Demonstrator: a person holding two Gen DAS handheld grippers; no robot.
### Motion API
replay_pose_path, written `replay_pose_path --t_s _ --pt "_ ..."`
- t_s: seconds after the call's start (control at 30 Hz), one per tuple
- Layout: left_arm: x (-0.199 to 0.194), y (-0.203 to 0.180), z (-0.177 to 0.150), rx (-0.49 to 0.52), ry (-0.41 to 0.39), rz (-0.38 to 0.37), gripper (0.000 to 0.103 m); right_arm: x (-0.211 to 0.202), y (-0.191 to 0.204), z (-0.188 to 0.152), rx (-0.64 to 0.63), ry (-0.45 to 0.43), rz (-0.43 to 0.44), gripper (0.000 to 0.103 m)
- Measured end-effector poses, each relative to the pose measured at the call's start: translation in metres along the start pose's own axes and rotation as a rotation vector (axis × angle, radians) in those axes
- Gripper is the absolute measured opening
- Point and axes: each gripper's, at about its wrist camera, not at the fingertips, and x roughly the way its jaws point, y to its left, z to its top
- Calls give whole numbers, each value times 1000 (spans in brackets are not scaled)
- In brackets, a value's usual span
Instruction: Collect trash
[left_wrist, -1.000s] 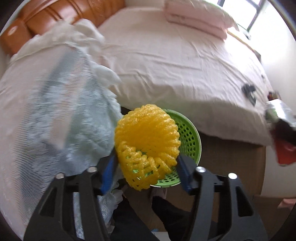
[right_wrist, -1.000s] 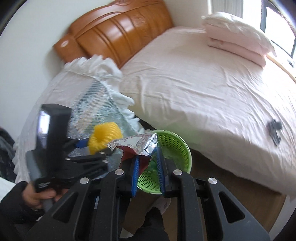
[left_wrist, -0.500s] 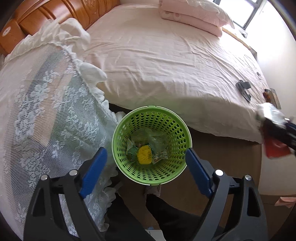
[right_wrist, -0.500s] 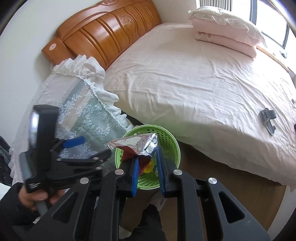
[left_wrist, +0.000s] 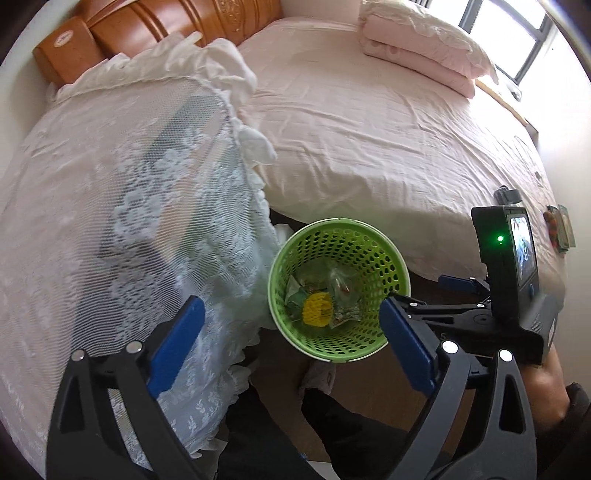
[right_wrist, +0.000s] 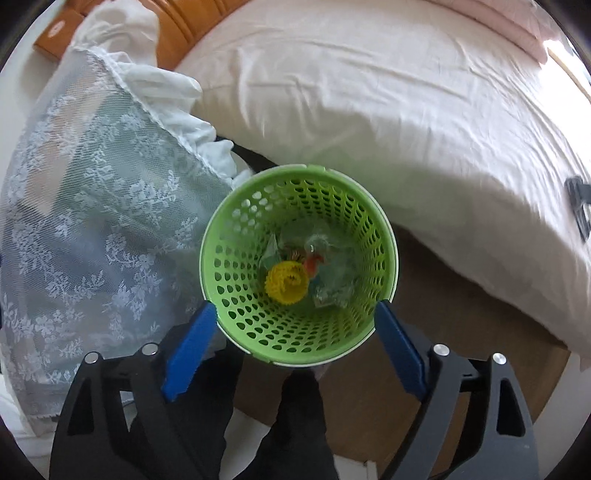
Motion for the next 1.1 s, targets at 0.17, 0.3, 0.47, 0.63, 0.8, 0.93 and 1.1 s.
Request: replay_pose_path --t_s 0.17,0.3,0.47,0.63,0.8,0.93,1.1 --pt "-12 14 0 -25 -2 -8 92 -37 11 8 -27 -57 -54 92" --pt "-57 36 1 -66 -107 37 93 -100 37 21 -102 -162 -55 95" --pt "-136 76 3 -171 -292 171 95 -198 95 35 -225 -375 29 101" --pt "-228 120 1 -318 -480 340 95 -279 166 41 -406 -564 116 101" --pt "-287 145 -9 -406 -572 473 95 -331 213 37 -521 -692 217 101" --pt "-302 161 -17 -485 -571 487 95 -351 242 32 -583 -740 270 101" --pt "-299 172 -17 -518 -545 489 95 -350 258 27 -629 -732 299 101"
